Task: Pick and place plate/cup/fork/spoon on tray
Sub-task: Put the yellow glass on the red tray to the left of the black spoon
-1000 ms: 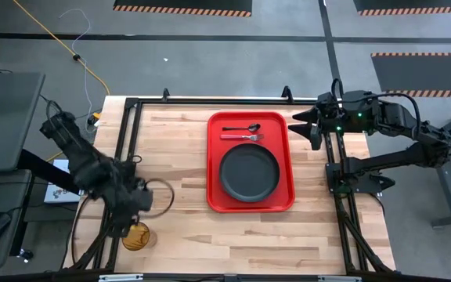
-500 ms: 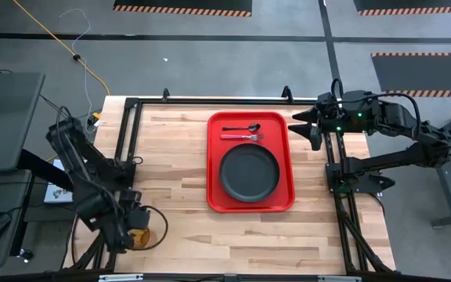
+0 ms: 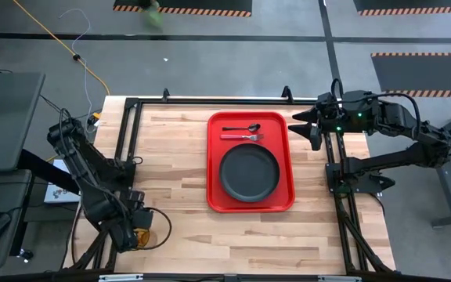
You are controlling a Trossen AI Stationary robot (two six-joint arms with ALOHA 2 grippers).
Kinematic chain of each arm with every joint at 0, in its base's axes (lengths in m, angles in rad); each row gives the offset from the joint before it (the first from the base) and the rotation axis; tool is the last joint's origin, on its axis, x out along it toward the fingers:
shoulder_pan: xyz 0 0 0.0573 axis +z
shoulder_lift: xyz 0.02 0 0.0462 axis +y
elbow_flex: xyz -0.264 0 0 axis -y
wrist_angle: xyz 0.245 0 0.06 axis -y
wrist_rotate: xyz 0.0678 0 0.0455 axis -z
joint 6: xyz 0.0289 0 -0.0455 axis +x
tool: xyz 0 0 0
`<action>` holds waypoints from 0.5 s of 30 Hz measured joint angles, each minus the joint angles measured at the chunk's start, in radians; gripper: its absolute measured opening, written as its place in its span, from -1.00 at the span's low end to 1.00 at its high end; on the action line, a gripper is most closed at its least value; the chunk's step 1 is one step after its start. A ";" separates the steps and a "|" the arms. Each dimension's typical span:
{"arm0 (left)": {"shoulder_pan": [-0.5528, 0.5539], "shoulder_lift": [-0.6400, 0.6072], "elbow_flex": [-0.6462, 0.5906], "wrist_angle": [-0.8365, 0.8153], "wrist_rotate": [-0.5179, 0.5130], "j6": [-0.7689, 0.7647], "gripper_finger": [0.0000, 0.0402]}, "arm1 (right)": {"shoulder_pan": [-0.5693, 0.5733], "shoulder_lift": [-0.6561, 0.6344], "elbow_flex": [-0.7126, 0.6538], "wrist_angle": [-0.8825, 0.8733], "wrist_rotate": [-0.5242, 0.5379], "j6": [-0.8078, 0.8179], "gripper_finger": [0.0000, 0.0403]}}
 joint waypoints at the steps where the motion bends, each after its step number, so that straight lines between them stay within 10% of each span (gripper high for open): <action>1: 0.000 0.000 -0.011 0.008 0.003 0.004 0.29 | 0.000 0.000 0.000 0.000 0.000 0.000 0.14; 15: 0.004 0.000 -0.103 0.111 0.041 -0.004 0.29 | 0.000 0.000 0.000 0.000 0.000 0.000 0.14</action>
